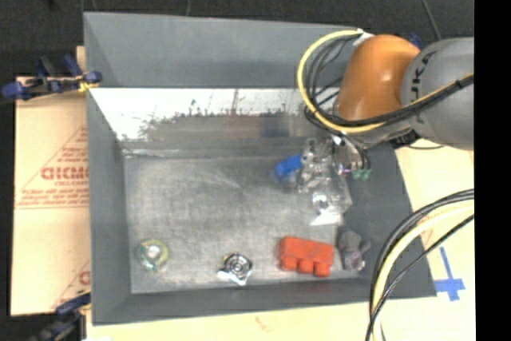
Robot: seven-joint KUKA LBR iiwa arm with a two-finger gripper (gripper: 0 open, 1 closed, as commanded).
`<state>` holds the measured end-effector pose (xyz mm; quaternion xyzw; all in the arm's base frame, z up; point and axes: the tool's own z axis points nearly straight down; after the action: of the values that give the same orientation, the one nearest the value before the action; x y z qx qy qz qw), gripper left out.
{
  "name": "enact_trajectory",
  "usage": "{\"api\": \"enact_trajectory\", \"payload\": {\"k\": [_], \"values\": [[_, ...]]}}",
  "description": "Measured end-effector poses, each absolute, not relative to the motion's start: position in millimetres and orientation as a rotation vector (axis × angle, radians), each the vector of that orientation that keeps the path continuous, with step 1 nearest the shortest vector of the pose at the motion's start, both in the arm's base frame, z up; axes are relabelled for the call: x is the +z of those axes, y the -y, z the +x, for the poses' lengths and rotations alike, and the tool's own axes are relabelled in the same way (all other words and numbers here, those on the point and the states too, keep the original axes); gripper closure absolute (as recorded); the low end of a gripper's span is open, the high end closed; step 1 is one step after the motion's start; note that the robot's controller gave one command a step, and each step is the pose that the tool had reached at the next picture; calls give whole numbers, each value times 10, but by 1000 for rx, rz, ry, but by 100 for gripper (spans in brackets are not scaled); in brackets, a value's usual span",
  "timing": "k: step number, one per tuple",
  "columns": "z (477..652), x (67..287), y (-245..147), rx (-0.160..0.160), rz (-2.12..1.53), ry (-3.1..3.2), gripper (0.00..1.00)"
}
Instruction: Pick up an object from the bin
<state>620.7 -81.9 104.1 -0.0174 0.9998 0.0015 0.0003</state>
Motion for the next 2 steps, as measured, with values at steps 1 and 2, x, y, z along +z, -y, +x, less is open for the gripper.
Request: {"api": "enact_trajectory", "payload": {"k": [1,2], "values": [[6165,1858,771,0,51,-3127,100],[6146,1807,772,1,54,-3136,0]]}}
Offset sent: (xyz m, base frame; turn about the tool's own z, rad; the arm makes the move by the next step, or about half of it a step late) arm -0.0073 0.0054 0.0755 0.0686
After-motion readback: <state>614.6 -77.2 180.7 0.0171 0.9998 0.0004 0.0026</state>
